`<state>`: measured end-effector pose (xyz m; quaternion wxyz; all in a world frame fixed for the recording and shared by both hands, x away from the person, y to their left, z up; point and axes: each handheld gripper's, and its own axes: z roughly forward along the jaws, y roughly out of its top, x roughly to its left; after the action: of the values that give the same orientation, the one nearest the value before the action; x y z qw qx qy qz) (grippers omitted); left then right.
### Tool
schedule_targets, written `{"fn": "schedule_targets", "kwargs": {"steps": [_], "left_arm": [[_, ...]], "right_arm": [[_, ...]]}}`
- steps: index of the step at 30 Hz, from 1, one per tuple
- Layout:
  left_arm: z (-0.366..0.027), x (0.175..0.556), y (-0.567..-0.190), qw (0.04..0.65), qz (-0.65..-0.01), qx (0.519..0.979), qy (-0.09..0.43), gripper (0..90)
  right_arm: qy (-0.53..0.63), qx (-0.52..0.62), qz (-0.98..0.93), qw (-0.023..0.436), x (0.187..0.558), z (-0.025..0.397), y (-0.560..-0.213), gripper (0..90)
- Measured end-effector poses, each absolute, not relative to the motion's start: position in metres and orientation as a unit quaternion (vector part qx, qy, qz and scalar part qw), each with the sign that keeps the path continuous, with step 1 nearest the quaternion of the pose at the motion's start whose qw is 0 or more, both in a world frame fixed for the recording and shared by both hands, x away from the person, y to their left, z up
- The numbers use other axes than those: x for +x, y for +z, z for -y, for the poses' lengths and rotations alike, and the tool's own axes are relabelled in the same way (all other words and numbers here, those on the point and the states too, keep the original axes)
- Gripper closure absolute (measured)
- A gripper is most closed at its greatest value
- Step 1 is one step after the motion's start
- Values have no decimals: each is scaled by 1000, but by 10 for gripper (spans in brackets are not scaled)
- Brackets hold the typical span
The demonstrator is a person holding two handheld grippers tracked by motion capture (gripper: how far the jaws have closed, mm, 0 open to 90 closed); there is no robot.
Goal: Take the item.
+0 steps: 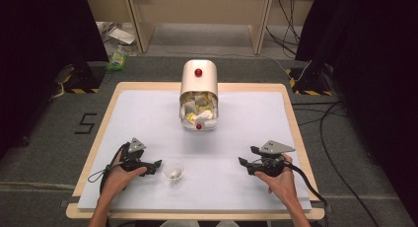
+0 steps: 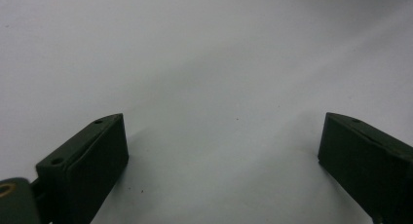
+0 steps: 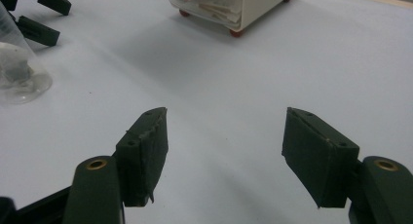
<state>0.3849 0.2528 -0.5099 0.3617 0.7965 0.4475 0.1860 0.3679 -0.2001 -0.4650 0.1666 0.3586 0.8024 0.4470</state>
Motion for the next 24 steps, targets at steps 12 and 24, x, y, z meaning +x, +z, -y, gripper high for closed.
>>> {"fn": "schedule_targets", "kwargs": {"steps": [12, 24], "left_arm": [[-253, 385, -510, 362, -448, 796, 186, 33], [-253, 385, -510, 362, -448, 796, 186, 32]], "right_arm": [[430, 363, -811, 161, 362, 201, -472, 325], [419, 374, -811, 164, 357, 211, -478, 312]]}}
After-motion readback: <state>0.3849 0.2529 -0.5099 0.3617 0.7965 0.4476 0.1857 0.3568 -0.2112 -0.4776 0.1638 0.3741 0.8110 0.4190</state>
